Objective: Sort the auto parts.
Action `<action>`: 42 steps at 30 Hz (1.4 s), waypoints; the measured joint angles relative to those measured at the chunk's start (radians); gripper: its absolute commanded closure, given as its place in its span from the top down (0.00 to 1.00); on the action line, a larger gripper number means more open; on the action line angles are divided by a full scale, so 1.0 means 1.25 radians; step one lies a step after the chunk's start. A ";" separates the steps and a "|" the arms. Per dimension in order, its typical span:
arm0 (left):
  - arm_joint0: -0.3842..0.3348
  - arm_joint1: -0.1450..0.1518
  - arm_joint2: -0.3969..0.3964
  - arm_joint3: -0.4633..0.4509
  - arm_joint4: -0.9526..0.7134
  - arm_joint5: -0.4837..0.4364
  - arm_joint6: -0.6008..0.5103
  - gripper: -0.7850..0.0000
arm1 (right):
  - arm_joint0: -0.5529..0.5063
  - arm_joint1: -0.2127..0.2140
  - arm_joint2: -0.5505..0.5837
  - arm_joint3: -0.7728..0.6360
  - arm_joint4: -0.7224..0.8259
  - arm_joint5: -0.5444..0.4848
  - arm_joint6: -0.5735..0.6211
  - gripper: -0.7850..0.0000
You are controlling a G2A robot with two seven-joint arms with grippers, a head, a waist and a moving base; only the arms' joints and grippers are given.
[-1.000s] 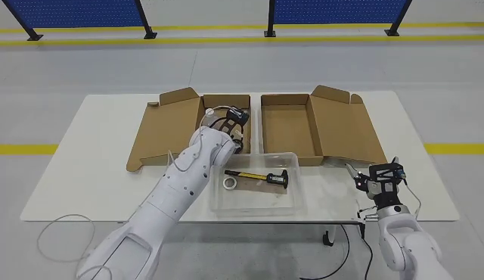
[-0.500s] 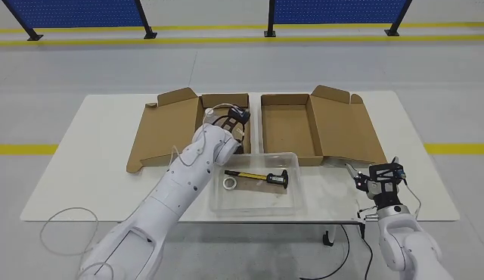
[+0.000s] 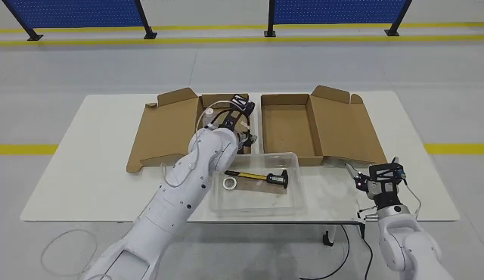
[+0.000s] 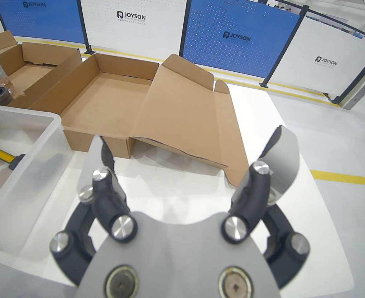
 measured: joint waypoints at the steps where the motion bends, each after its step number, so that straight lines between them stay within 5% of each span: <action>1: 0.021 0.003 -0.013 -0.034 -0.008 0.004 0.006 1.00 | 0.000 0.000 0.000 0.000 0.000 0.000 0.000 1.00; 11: 0.282 0.038 -0.127 -0.388 0.094 0.077 0.071 1.00 | 0.000 0.000 0.000 0.000 0.000 0.000 0.000 1.00; 23: 0.583 0.061 -0.265 -0.609 0.214 0.173 0.181 1.00 | 0.000 0.000 0.000 0.000 0.000 0.000 0.000 1.00; 32: 0.703 0.064 -0.340 -0.675 0.245 0.234 0.221 1.00 | 0.000 0.000 0.000 0.000 0.000 0.000 0.000 1.00; 42: 0.722 0.064 -0.353 -0.688 0.249 0.239 0.222 1.00 | 0.023 -0.004 -0.037 -0.061 -0.016 -0.017 0.049 1.00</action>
